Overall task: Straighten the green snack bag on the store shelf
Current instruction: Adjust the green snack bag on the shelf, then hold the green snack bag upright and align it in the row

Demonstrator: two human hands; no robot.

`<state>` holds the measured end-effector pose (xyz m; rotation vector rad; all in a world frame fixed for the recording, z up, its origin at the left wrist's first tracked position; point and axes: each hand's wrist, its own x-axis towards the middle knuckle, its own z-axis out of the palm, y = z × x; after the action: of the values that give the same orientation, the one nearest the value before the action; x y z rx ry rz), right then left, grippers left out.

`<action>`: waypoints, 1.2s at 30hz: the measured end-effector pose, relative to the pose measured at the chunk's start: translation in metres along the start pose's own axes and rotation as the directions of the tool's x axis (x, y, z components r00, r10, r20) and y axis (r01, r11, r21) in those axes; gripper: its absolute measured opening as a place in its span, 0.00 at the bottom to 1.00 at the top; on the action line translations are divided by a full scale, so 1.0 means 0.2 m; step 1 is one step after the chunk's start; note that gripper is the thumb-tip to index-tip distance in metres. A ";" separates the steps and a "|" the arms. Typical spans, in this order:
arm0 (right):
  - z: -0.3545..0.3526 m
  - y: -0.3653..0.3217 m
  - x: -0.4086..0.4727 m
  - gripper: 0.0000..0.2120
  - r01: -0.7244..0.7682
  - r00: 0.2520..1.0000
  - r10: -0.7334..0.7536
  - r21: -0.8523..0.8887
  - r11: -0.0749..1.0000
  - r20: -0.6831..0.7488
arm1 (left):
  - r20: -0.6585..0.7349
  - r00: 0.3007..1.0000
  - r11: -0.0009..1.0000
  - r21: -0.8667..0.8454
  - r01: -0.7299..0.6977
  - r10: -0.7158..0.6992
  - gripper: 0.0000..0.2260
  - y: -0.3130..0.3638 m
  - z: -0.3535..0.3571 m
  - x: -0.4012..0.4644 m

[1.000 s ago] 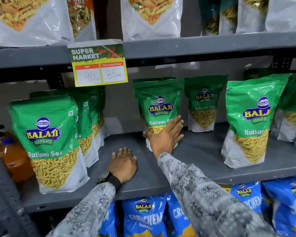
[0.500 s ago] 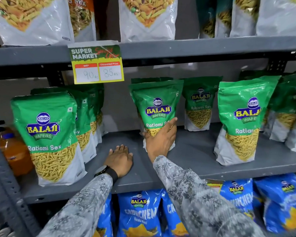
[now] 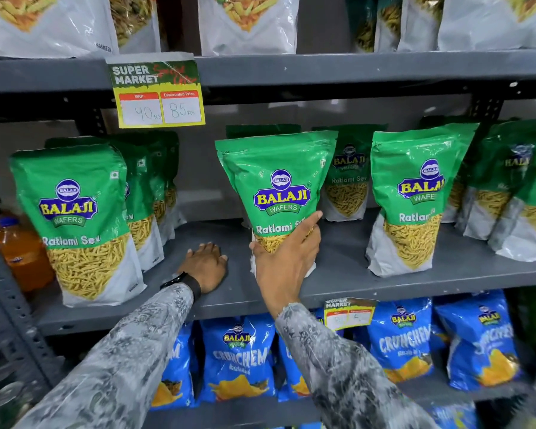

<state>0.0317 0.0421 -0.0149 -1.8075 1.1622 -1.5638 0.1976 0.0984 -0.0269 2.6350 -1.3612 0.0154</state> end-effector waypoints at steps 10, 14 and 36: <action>-0.16 -0.04 -0.12 0.66 -0.020 0.999 0.019 0.019 1.000 0.031 | -0.017 1.000 1.000 -0.002 -0.008 0.008 0.24 0.00 0.00 0.00; -0.21 -0.05 -0.16 0.66 -0.014 0.999 0.013 0.035 0.999 0.034 | -0.020 1.000 1.000 0.004 -0.017 0.017 0.23 0.00 0.00 0.00; -0.31 -0.08 -0.25 0.68 0.091 0.992 -0.097 0.069 0.993 0.085 | -0.024 0.999 0.999 0.016 -0.031 0.031 0.21 0.00 0.00 0.01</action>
<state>-0.0230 0.1027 -0.0139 -1.8934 0.9879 -1.5385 0.1989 0.0975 -0.0268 2.6176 -1.3998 0.0624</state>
